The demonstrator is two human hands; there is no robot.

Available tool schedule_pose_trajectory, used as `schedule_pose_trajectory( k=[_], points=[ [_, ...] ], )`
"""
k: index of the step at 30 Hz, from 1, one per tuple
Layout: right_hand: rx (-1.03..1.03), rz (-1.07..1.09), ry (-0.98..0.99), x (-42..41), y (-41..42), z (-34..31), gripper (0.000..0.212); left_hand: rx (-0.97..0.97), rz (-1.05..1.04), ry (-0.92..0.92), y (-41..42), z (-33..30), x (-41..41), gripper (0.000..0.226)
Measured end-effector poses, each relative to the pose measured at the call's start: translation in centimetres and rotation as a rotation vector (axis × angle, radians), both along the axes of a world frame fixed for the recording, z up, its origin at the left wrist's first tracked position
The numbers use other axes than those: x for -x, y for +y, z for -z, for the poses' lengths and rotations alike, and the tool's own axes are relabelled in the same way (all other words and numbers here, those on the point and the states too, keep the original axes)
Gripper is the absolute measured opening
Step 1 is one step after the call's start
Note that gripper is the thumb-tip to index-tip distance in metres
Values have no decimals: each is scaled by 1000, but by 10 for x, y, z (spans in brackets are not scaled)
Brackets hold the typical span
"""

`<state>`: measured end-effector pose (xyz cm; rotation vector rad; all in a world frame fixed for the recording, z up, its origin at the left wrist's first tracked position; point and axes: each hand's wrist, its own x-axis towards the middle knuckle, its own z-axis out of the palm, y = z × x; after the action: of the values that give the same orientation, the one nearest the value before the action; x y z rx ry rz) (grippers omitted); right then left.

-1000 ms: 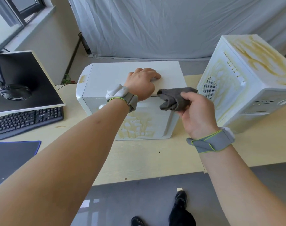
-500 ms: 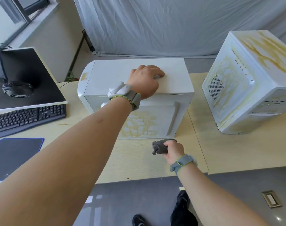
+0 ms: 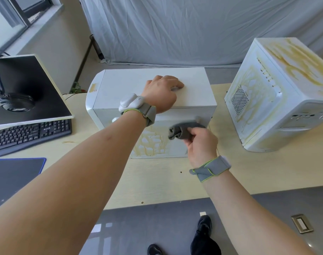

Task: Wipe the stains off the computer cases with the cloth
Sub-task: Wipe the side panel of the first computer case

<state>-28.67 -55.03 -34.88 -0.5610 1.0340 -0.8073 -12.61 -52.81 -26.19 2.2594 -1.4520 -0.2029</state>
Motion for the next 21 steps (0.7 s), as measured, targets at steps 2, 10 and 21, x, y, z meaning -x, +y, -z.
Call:
schedule_pose_trajectory(
  k=[2, 10, 21],
  points=[
    [155, -1, -117, 6, -3, -39, 22, 17, -17, 75, -2, 1, -3, 63],
    [304, -58, -244, 30, -22, -72, 19, 486, -306, 733, 15, -2, -23, 50],
    [-255, -303, 253, 23, 20, 134, 34, 326, -256, 486, 15, -6, -11, 44]
  ],
)
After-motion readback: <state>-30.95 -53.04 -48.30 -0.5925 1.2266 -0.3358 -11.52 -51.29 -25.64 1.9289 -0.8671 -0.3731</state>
